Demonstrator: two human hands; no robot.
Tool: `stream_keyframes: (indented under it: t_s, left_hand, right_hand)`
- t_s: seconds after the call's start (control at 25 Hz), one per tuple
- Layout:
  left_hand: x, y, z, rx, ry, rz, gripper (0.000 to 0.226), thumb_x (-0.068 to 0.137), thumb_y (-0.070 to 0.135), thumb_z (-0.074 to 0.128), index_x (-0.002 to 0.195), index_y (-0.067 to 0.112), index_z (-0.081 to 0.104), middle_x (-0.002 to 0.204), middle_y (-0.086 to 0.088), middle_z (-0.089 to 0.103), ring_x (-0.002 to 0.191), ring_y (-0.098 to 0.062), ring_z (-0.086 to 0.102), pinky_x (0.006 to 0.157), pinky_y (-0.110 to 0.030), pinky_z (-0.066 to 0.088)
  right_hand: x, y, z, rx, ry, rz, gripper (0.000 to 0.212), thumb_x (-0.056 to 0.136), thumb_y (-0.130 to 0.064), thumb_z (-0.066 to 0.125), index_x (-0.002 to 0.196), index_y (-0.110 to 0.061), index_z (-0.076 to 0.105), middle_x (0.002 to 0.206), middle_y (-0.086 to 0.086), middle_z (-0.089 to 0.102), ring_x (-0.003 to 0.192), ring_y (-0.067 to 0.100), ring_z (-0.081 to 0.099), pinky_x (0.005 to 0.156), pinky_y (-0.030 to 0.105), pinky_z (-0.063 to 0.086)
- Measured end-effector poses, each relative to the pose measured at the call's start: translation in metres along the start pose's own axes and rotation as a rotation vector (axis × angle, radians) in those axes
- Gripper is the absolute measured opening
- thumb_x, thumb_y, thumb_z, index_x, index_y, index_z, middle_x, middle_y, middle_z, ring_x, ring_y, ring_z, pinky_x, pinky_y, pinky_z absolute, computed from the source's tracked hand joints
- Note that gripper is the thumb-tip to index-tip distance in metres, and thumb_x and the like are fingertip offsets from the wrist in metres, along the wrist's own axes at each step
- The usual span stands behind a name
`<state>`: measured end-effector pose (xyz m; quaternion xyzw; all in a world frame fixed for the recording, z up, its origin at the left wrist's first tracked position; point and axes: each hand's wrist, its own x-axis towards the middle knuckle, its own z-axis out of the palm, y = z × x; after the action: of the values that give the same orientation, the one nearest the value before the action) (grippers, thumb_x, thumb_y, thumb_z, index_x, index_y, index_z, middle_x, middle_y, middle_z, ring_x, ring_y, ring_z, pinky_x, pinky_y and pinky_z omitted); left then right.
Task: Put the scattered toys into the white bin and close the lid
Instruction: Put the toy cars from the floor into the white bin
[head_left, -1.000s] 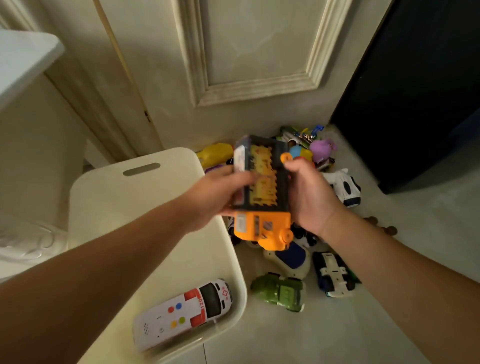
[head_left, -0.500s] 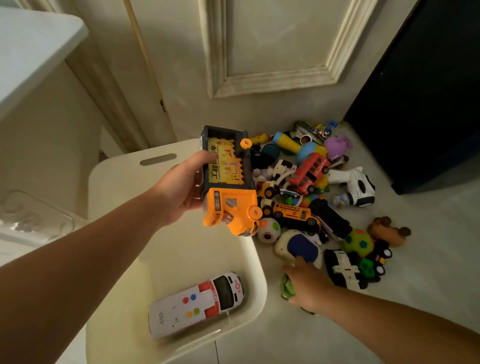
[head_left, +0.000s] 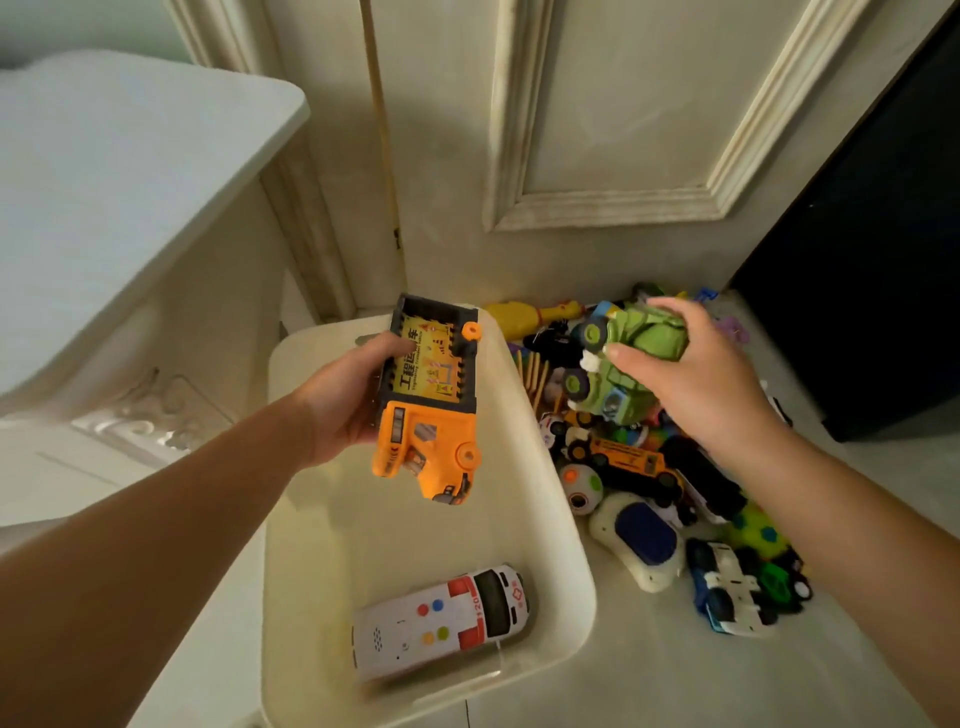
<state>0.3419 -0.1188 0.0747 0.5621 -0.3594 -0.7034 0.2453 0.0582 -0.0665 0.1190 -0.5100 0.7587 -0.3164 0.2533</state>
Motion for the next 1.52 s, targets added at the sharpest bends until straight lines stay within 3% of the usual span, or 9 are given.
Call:
stream_keyframes:
  t_s: [0.12, 0.28, 0.52, 0.68, 0.84, 1.04, 1.16, 1.24, 1.52]
  left_hand:
    - [0.0, -0.005, -0.015, 0.1, 0.166, -0.052, 0.041, 0.087, 0.045, 0.058, 0.112, 0.013, 0.066, 0.098, -0.008, 0.074, 0.086, -0.027, 0.071, 0.075, -0.037, 0.057]
    - [0.013, -0.029, -0.026, 0.275, 0.368, -0.165, 0.045, 0.084, 0.044, 0.064, 0.11, 0.007, 0.06, 0.094, -0.012, 0.068, 0.076, -0.026, 0.068, 0.064, -0.032, 0.054]
    - [0.037, -0.075, -0.014, 0.693, 0.362, -0.254, 0.044, 0.084, 0.052, 0.063, 0.096, 0.012, 0.048, 0.074, -0.003, 0.054, 0.06, -0.015, 0.055, 0.048, -0.025, 0.042]
    - [0.05, -0.089, -0.01, 0.717, 0.339, -0.248, 0.054, 0.083, 0.056, 0.063, 0.1, 0.007, 0.05, 0.08, -0.003, 0.056, 0.073, -0.02, 0.061, 0.057, -0.028, 0.048]
    - [0.054, -0.103, 0.002, 0.602, 0.338, -0.291, 0.058, 0.079, 0.056, 0.067, 0.109, 0.01, 0.047, 0.083, -0.004, 0.055, 0.07, -0.02, 0.059, 0.046, -0.027, 0.047]
    - [0.069, -0.099, 0.004, 0.917, 0.33, -0.091, 0.058, 0.077, 0.055, 0.067, 0.118, 0.02, 0.046, 0.105, -0.002, 0.058, 0.091, -0.02, 0.06, 0.072, -0.033, 0.053]
    - [0.084, -0.081, -0.005, 1.304, 0.318, 0.106, 0.064, 0.078, 0.043, 0.07, 0.135, 0.03, 0.043, 0.118, -0.002, 0.053, 0.105, -0.022, 0.055, 0.082, -0.034, 0.048]
    - [0.099, -0.078, -0.01, 1.34, 0.283, 0.184, 0.065, 0.079, 0.039, 0.071, 0.138, 0.033, 0.043, 0.12, -0.002, 0.053, 0.109, -0.023, 0.053, 0.084, -0.035, 0.047]
    - [0.135, -0.092, 0.001, 1.489, 0.406, 0.371, 0.061, 0.088, 0.031, 0.062, 0.142, 0.039, 0.037, 0.135, -0.003, 0.041, 0.126, -0.026, 0.037, 0.103, -0.04, 0.035]
  right_hand:
    - [-0.02, -0.055, 0.029, 0.149, 0.027, -0.189, 0.06, 0.077, -0.047, 0.07, 0.129, -0.033, 0.044, 0.123, -0.005, 0.055, 0.107, 0.012, 0.056, 0.09, 0.032, 0.049]
    - [-0.03, -0.058, 0.109, -0.335, -0.249, -0.322, 0.051, 0.085, -0.037, 0.067, 0.126, -0.024, 0.038, 0.116, 0.005, 0.05, 0.097, 0.024, 0.056, 0.076, 0.034, 0.048]
    - [-0.023, 0.002, 0.204, -0.829, -0.578, -0.174, 0.036, 0.089, -0.013, 0.06, 0.118, -0.016, 0.039, 0.106, 0.009, 0.048, 0.076, 0.023, 0.048, 0.061, 0.035, 0.043]
    - [-0.02, 0.036, 0.214, -0.856, -0.723, -0.018, 0.034, 0.09, -0.014, 0.06, 0.119, -0.012, 0.042, 0.113, 0.01, 0.05, 0.095, 0.025, 0.057, 0.071, 0.033, 0.047]
    - [-0.017, 0.044, 0.217, -0.761, -0.743, 0.017, 0.036, 0.091, -0.017, 0.055, 0.123, -0.008, 0.041, 0.121, 0.016, 0.048, 0.104, 0.031, 0.056, 0.075, 0.034, 0.043]
    - [-0.022, 0.036, 0.214, -0.91, -0.798, 0.019, 0.047, 0.09, -0.011, 0.056, 0.131, -0.007, 0.033, 0.127, 0.017, 0.045, 0.11, 0.03, 0.055, 0.077, 0.034, 0.044]
    - [-0.024, 0.033, 0.21, -0.942, -0.814, 0.014, 0.082, 0.086, -0.011, 0.061, 0.15, -0.009, 0.009, 0.139, 0.017, 0.036, 0.118, 0.033, 0.051, 0.086, 0.039, 0.049]
    - [-0.028, 0.035, 0.209, -1.003, -0.819, -0.107, 0.1, 0.081, -0.01, 0.066, 0.153, -0.015, -0.003, 0.141, 0.018, 0.032, 0.115, 0.034, 0.052, 0.08, 0.039, 0.051]
    - [-0.033, 0.036, 0.21, -1.024, -0.782, -0.232, 0.07, 0.081, -0.01, 0.065, 0.141, -0.012, 0.029, 0.142, 0.021, 0.022, 0.101, 0.033, 0.057, 0.063, 0.034, 0.044]
